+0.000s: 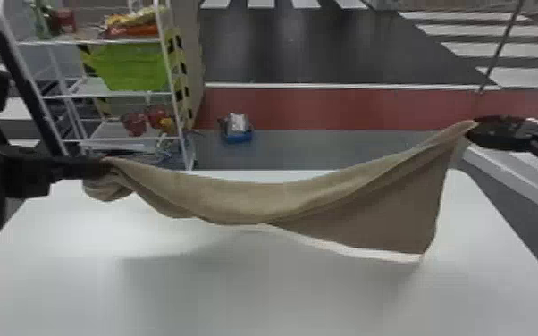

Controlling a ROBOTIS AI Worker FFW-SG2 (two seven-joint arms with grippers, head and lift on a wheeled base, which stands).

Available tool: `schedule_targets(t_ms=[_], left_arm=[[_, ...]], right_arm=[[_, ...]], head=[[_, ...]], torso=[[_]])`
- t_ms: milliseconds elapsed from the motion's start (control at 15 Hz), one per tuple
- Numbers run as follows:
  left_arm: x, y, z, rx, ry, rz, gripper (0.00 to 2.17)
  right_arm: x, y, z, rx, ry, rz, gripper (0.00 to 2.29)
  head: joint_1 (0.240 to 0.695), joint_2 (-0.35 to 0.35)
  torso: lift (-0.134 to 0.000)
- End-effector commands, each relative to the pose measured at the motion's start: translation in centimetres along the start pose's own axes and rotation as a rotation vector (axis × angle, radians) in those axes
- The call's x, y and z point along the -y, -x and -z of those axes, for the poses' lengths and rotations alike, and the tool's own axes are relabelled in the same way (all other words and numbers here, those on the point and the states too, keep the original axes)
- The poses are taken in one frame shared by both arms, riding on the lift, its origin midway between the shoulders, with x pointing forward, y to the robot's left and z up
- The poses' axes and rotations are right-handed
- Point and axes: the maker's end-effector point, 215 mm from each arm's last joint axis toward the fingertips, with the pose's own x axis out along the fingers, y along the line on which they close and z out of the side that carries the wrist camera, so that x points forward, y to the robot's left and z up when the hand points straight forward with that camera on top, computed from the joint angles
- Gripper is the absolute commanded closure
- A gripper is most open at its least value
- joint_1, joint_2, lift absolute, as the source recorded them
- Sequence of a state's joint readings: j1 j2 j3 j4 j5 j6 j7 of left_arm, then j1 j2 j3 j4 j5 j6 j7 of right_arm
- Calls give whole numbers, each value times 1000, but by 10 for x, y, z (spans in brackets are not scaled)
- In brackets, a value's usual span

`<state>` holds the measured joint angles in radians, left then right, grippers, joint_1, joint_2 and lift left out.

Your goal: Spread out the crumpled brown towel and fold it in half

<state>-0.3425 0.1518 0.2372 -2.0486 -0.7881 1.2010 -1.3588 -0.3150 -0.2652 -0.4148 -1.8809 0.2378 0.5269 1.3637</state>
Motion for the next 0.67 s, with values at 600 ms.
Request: schedule_targets(t_ms=[600], left_arm=[[-5, 31, 107, -194, -257, 55, 1669]], right_arm=[[-32, 1, 46, -111, 96, -50, 1902]], head=[[611, 44]], torso=[[-134]])
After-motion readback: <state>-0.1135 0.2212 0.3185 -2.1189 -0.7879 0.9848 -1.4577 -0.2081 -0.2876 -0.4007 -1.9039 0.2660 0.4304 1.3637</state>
